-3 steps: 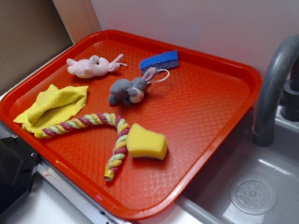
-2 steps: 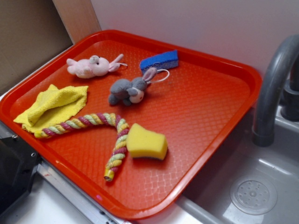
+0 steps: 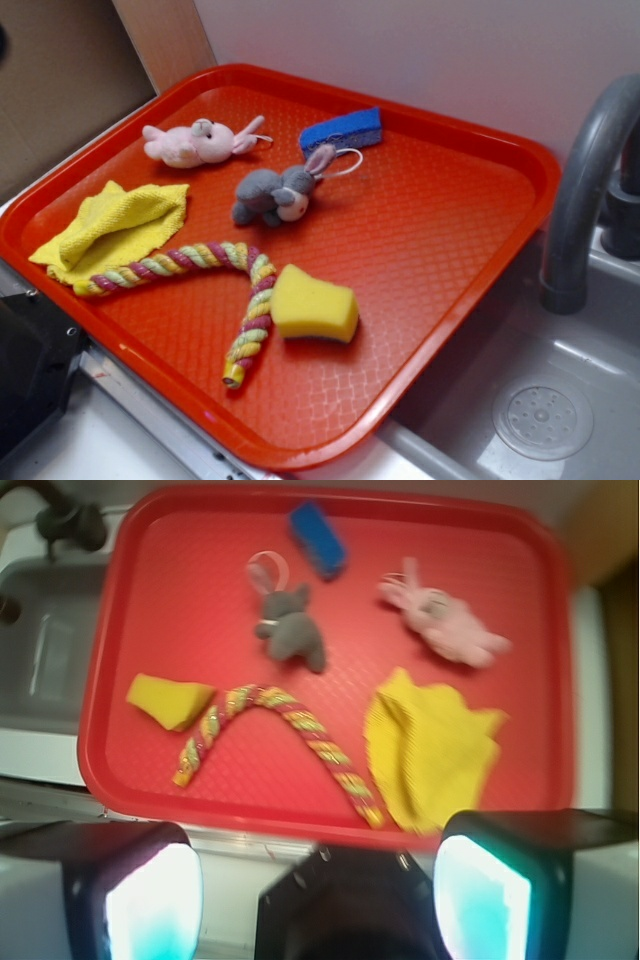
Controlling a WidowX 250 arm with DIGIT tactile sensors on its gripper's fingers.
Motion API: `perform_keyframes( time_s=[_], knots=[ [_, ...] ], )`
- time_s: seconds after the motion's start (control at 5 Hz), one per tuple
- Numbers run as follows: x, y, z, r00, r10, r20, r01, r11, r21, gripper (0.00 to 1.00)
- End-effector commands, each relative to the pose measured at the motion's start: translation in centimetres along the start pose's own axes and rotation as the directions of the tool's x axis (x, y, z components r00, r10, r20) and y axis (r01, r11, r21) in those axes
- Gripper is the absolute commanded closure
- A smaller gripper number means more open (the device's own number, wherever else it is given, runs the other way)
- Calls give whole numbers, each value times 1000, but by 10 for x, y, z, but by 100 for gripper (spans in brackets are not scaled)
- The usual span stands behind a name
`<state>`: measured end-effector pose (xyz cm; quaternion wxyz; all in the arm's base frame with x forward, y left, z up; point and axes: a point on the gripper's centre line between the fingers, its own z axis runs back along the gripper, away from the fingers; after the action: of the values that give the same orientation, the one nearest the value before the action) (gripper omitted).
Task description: Grab the gray animal.
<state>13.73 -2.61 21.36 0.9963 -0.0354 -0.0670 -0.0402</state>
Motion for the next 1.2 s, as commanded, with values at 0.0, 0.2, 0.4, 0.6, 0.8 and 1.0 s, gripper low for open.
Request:
perform_keyframes(
  time_s=[0.0,0.2,0.4,0.6,0.8,1.0],
  knots=[
    [50,-1,-44,993,-66,94,62,997,40,0],
    [80,-4,-80,982,-164,95,164,986,5,0],
    [98,-7,-109,973,-225,56,224,974,14,0],
    [114,-8,-135,949,-314,24,314,950,-2,0],
    [112,-6,-154,933,-360,-9,359,932,-49,0],
    [98,-19,-173,912,-409,-45,400,907,-130,0]
  ],
)
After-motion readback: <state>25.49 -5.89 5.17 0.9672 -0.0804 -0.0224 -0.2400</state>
